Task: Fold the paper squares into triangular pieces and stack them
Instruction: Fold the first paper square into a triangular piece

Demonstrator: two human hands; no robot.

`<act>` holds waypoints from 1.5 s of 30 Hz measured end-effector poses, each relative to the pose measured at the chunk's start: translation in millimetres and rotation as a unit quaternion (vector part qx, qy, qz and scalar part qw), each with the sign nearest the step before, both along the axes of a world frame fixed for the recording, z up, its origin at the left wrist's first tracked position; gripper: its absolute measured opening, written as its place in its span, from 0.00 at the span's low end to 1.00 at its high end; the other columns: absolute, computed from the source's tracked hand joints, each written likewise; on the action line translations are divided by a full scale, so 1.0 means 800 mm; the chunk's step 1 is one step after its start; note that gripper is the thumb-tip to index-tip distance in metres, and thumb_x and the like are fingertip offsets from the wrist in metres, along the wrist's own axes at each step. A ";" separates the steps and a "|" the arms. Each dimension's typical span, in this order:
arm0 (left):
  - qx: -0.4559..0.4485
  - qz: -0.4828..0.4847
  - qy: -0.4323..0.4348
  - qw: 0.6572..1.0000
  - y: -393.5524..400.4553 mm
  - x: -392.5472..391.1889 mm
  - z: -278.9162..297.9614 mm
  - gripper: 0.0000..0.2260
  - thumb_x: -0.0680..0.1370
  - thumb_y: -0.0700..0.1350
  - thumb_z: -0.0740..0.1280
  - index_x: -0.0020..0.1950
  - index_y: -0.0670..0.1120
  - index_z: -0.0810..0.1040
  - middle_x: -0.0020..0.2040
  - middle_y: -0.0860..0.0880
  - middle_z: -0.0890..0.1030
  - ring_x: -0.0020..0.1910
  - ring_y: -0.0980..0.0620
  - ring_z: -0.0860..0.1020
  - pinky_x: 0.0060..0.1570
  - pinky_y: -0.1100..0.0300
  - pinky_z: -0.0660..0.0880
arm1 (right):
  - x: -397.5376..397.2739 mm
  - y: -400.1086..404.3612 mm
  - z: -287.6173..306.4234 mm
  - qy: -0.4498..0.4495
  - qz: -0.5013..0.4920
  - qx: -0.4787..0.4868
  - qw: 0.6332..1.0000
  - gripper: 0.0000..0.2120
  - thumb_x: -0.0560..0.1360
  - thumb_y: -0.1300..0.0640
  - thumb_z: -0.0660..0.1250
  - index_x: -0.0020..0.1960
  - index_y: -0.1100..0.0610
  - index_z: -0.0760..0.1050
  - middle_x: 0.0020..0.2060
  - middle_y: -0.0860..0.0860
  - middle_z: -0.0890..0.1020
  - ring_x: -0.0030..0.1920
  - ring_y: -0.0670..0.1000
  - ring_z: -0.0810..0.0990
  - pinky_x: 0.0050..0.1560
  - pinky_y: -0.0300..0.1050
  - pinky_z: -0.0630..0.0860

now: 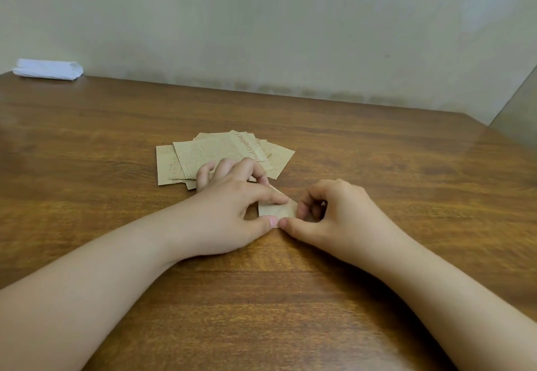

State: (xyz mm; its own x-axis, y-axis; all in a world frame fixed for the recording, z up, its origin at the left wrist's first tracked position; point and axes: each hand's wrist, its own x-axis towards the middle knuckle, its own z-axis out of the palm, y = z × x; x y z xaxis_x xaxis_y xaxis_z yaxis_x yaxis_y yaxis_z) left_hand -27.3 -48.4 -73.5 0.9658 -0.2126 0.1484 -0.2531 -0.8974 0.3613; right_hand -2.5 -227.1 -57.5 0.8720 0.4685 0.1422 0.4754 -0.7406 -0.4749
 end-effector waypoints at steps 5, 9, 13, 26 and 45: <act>-0.021 -0.003 0.041 0.999 0.001 -0.001 0.006 0.12 0.77 0.57 0.62 0.56 0.74 0.68 0.55 0.63 0.62 0.59 0.62 0.55 0.71 0.52 0.42 | 0.004 -0.004 0.004 0.059 -0.037 -0.007 0.998 0.12 0.68 0.44 0.72 0.37 0.52 0.78 0.29 0.44 0.77 0.36 0.42 0.71 0.55 0.44 0.69; -0.017 -0.006 0.070 0.997 0.007 -0.001 0.011 0.15 0.77 0.56 0.62 0.61 0.73 0.68 0.55 0.64 0.62 0.62 0.60 0.57 0.71 0.54 0.44 | 0.007 -0.016 0.009 0.089 -0.058 -0.003 0.994 0.09 0.68 0.46 0.73 0.35 0.50 0.79 0.24 0.42 0.77 0.32 0.36 0.72 0.51 0.44 0.66; -0.034 -0.011 0.078 0.996 0.010 -0.002 0.014 0.17 0.77 0.55 0.62 0.63 0.73 0.65 0.55 0.67 0.61 0.58 0.64 0.55 0.64 0.60 0.48 | 0.012 -0.031 0.011 0.128 -0.068 -0.008 0.989 0.09 0.69 0.47 0.73 0.35 0.50 0.79 0.24 0.39 0.78 0.27 0.36 0.73 0.52 0.46 0.65; -0.063 -0.033 0.050 0.996 0.012 -0.005 0.009 0.09 0.76 0.53 0.65 0.51 0.68 0.73 0.54 0.67 0.63 0.59 0.64 0.58 0.65 0.59 0.48 | 0.021 -0.061 0.017 0.134 -0.062 0.016 0.989 0.04 0.71 0.53 0.72 0.39 0.49 0.79 0.31 0.41 0.81 0.31 0.38 0.76 0.31 0.28 0.71; 0.020 -0.067 -0.020 0.997 -0.001 -0.010 0.000 0.20 0.71 0.60 0.53 0.60 0.65 0.75 0.59 0.71 0.69 0.64 0.68 0.56 0.70 0.47 0.33 | -0.003 -0.021 0.000 -0.040 0.227 -0.022 0.973 0.09 0.75 0.53 0.64 0.49 0.43 0.82 0.45 0.36 0.79 0.55 0.38 0.72 0.61 0.38 0.64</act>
State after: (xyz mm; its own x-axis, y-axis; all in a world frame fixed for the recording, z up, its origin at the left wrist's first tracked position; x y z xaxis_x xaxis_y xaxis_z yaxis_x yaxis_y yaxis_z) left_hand -35.3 -49.6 -73.6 0.9218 -0.3454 0.1762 -0.3851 -0.8680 0.3135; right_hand -4.5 -244.1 -57.4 0.5613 0.8093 0.1731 0.7923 -0.4649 -0.3951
